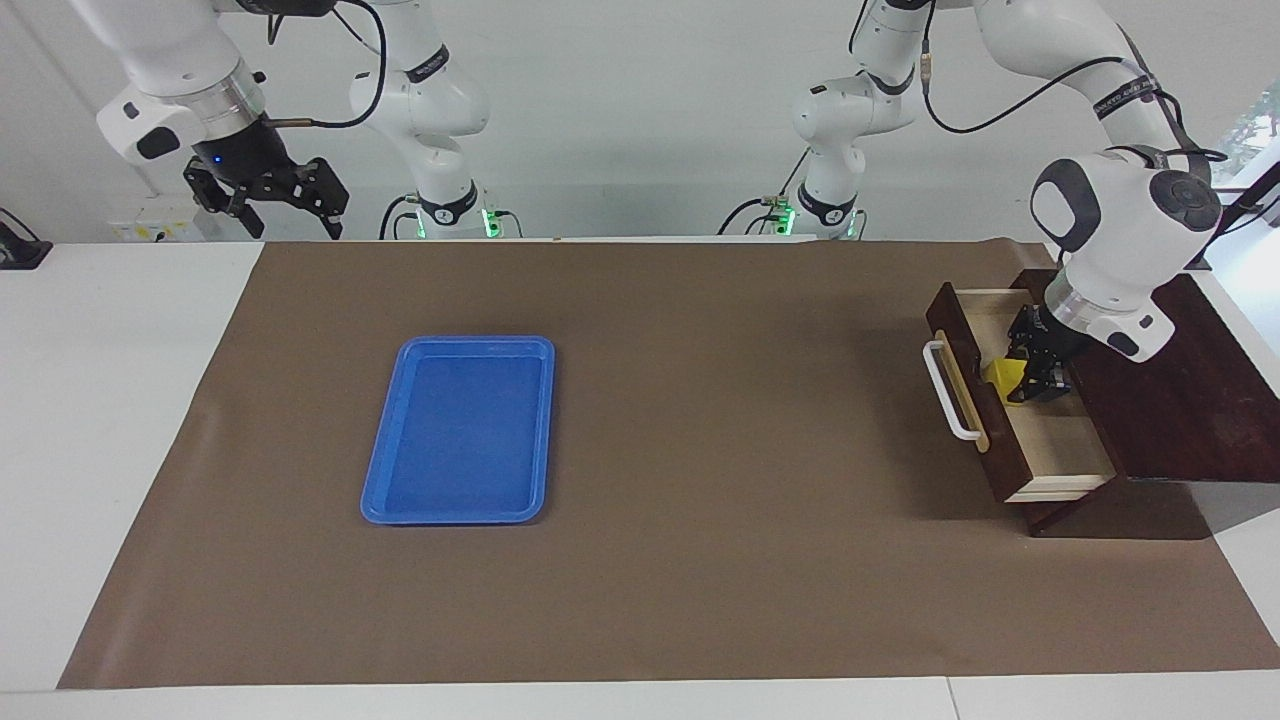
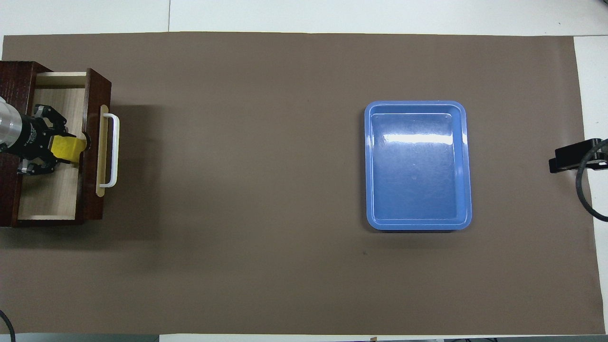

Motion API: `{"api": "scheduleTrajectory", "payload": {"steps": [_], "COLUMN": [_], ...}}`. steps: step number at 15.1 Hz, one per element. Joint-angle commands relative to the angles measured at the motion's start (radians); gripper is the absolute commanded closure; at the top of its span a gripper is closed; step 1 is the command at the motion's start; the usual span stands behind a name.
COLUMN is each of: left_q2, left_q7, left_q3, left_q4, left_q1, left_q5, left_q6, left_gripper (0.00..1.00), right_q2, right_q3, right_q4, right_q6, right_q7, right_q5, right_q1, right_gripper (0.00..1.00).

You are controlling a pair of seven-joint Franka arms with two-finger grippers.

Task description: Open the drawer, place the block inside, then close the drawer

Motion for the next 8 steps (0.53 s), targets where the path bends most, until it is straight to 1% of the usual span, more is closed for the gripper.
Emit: {"api": "scheduleTrajectory", "payload": {"steps": [1,4,8], "left_q2": [-0.03,-0.03,-0.03], "left_q7": [-0.035,-0.037,-0.061], "left_q3": [0.0,-0.003,-0.006], "left_q4": [-0.039,0.021,0.156], "left_q1": [-0.002,-0.01,-0.05], "left_q5": [0.021,0.023,0.021], "left_q6": [0.004,-0.055,-0.192], "left_gripper": [0.0,0.0,0.0], "right_q2": [0.001,-0.006,-0.011], "right_q3": [0.02,0.022,0.022], "right_q4": [-0.014,-0.014,-0.014], "right_q6": [0.023,0.022,0.022], "right_q7": [-0.034,-0.031,-0.028], "right_q5": [-0.03,-0.032,-0.035], "right_q1": [-0.026,-0.021,-0.012], "right_gripper": [0.0,0.0,0.0]}}
